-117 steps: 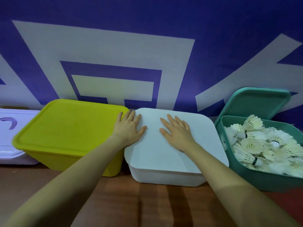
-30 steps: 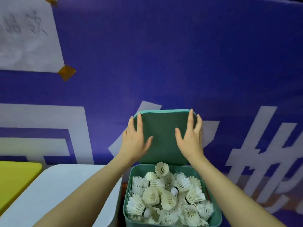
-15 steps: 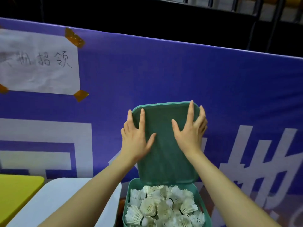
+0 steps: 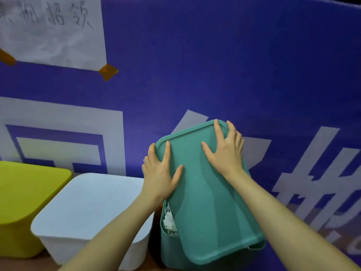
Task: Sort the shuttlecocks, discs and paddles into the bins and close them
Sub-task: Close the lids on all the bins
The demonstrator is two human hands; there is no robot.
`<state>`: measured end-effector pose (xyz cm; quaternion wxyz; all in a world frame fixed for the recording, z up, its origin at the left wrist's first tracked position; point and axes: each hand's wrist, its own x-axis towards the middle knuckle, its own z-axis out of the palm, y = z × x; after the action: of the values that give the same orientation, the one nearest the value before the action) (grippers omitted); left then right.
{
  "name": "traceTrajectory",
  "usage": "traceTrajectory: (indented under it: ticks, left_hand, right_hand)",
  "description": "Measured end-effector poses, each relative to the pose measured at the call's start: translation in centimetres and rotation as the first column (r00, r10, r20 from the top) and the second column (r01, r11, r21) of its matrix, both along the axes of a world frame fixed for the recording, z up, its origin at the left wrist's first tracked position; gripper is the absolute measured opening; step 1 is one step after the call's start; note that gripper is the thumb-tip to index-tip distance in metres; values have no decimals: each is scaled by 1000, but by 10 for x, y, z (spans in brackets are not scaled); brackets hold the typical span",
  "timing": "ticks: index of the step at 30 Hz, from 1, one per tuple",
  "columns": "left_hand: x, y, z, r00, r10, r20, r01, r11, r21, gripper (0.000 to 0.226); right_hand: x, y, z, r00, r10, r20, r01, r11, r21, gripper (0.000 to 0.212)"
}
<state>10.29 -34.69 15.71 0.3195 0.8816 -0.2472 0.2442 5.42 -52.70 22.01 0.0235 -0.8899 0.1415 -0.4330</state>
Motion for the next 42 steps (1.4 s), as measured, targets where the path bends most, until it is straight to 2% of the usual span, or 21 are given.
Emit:
traceTrajectory:
  ticks: [4, 7, 11, 15, 17, 19, 24, 27, 29, 31, 33, 34, 38, 40, 42]
  left_hand:
    - [3, 3, -41, 992, 17, -123, -14, 1000, 25, 82]
    - [3, 4, -66, 967, 52, -248, -16, 989, 145, 78]
    - [9, 11, -94, 975, 88, -206, -14, 943, 334, 79]
    - [18, 20, -109, 994, -70, -82, 99, 884, 458, 66]
    - [19, 24, -118, 990, -123, -75, 144, 868, 475, 64]
    - [14, 26, -127, 981, -116, -156, 179, 851, 493, 66]
    - [-8, 25, -138, 923, 45, -382, 153, 868, 473, 89]
    - [-25, 25, -134, 912, 91, -399, 114, 879, 463, 92]
    - [-35, 26, -133, 906, 124, -405, 81, 887, 454, 84]
    - [-46, 26, -132, 897, 142, -418, 63, 896, 440, 68]
    - [-52, 26, -132, 893, 137, -428, 57, 910, 410, 63]
    - [-52, 26, -132, 891, 132, -434, 57, 916, 397, 62]
    - [-56, 32, -134, 905, 74, -419, 106, 915, 390, 61]
    - [-61, 38, -136, 923, 15, -384, 164, 889, 428, 66]
    - [-68, 43, -137, 942, -67, -328, 230, 839, 492, 84]
  right_hand:
    - [21, -1, -39, 986, 62, -157, -60, 998, 18, 73]
    - [34, -5, -60, 965, 97, -244, -86, 995, 55, 72]
    - [48, -11, -80, 924, 192, -331, -177, 981, 74, 68]
    - [54, -8, -102, 897, 231, -376, -195, 972, 132, 73]
    - [51, -8, -109, 883, 233, -408, -192, 972, 138, 72]
    - [46, -7, -117, 847, 227, -481, -199, 974, 110, 68]
    - [12, 9, -131, 752, 278, -597, -260, 958, 119, 54]
    - [-18, 25, -138, 679, 285, -677, -258, 955, 143, 56]
    - [-40, 38, -142, 615, 288, -734, -249, 954, 166, 63]
    - [-62, 47, -148, 562, 277, -779, -228, 958, 176, 81]
    - [-82, 52, -154, 515, 252, -820, -194, 965, 175, 106]
    - [-92, 54, -157, 490, 237, -839, -176, 969, 171, 111]
    - [-124, 58, -163, 421, 227, -878, -123, 973, 193, 114]
    - [-136, 57, -167, 440, 199, -876, -114, 980, 165, 106]
    - [-144, 54, -169, 481, 177, -859, -134, 983, 128, 94]
